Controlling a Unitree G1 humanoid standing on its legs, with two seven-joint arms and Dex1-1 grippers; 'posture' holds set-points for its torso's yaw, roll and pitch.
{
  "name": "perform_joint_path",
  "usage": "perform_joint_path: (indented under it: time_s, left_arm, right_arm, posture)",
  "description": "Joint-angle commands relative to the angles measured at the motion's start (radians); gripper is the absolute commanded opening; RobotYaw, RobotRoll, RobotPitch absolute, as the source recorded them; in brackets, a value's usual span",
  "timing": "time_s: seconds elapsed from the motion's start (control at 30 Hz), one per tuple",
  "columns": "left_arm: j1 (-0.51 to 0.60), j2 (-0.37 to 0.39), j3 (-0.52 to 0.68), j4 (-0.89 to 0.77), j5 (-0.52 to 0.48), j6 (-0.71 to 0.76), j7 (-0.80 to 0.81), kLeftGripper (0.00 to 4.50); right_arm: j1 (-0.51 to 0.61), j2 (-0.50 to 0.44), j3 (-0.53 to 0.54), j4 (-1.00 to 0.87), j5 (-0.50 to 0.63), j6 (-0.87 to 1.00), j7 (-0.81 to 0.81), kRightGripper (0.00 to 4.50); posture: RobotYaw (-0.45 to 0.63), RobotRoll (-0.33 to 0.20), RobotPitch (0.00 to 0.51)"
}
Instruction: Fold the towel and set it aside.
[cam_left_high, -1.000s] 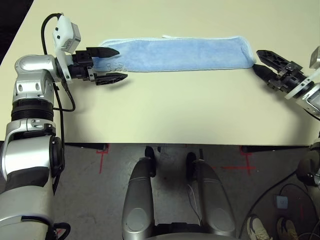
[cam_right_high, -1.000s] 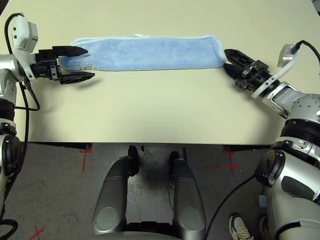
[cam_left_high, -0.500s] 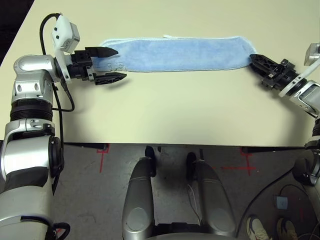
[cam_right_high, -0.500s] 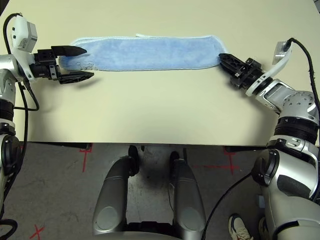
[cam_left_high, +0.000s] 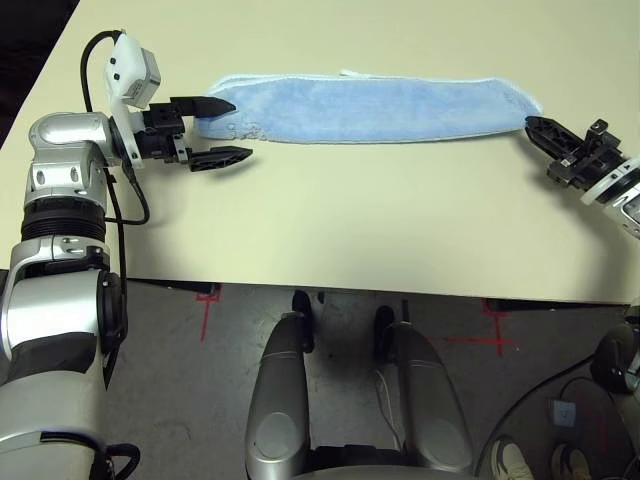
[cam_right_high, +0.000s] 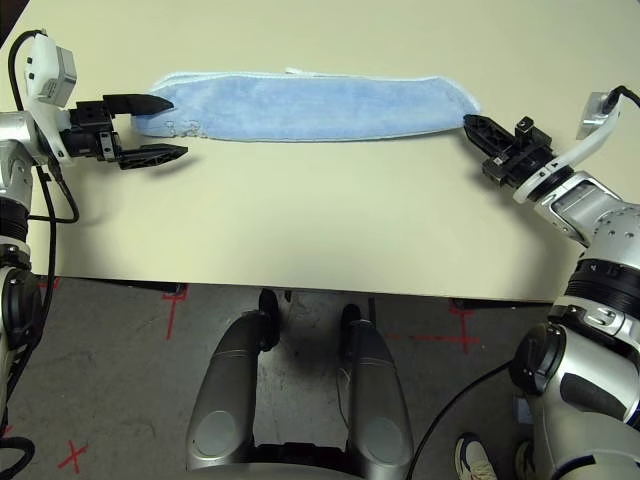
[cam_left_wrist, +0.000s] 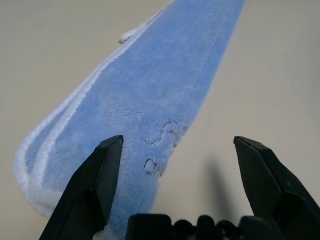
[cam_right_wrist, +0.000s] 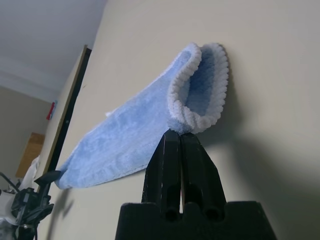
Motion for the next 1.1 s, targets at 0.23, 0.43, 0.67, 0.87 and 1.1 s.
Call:
perform_joint_path:
  time_s: [0.23,0.43,0.67,0.87,1.1]
  left_arm:
    - [-0.024,-0.007,0.0,0.05,-0.004,-0.03,0.006,4.5]
    - [-0.041,-0.016,-0.003,0.069,0.001,-0.046,0.015,4.5]
    - [-0.049,-0.025,-0.007,0.078,0.002,-0.053,0.015,4.5]
    - [-0.038,-0.031,-0.004,0.063,-0.006,-0.042,0.011,4.5]
    - [-0.033,-0.029,-0.004,0.049,-0.008,-0.034,0.009,4.5]
  right_arm:
    - [0.08,-0.095,-0.048,0.017,-0.002,-0.01,-0.037,0.02]
    - [0.097,-0.125,-0.059,0.018,0.002,-0.014,-0.034,0.02]
    - [0.068,-0.1,-0.032,-0.018,0.021,-0.028,-0.005,0.02]
    - [0.024,-0.094,-0.04,-0.027,0.103,0.021,0.053,0.02]
    - [-0.007,-0.099,0.044,-0.08,0.153,0.085,0.162,0.02]
  posture:
    - [-0.01,0.0,0.449]
    - [-0.02,0.0,0.447]
    - [-0.02,0.0,0.441]
    - [-0.01,0.0,0.437]
    - [0.0,0.0,0.431]
